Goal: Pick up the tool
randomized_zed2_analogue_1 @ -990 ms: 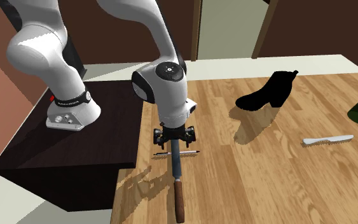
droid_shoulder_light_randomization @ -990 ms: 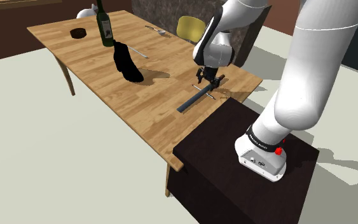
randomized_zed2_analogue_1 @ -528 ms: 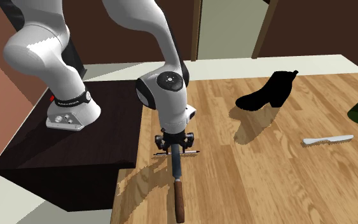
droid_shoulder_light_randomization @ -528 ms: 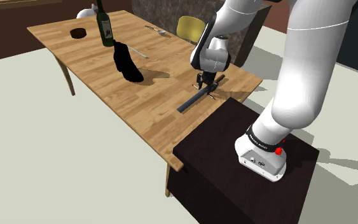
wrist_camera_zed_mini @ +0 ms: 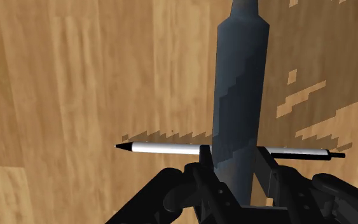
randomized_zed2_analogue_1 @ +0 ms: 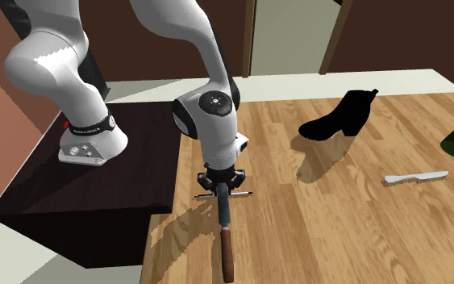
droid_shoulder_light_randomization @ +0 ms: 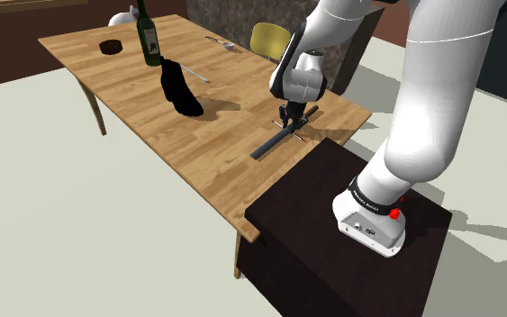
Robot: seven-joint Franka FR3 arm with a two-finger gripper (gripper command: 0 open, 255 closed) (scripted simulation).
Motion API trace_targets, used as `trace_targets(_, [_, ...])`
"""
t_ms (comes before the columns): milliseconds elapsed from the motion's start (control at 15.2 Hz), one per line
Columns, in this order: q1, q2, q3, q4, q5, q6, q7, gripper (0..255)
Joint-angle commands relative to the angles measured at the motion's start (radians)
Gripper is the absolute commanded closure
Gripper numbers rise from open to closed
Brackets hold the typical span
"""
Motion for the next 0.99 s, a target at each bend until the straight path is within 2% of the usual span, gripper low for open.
trace_targets(0, [-0.001,0.001,0.002,0.0,0.001,0.001,-0.001,255])
trace_targets(462, [0.114,-0.108,-0.141,-0.04,-0.137,-0.071,0.106,255])
trace_targets(924, [0.219,-0.226,-0.283,-0.067,-0.319,-0.145,0.241,255])
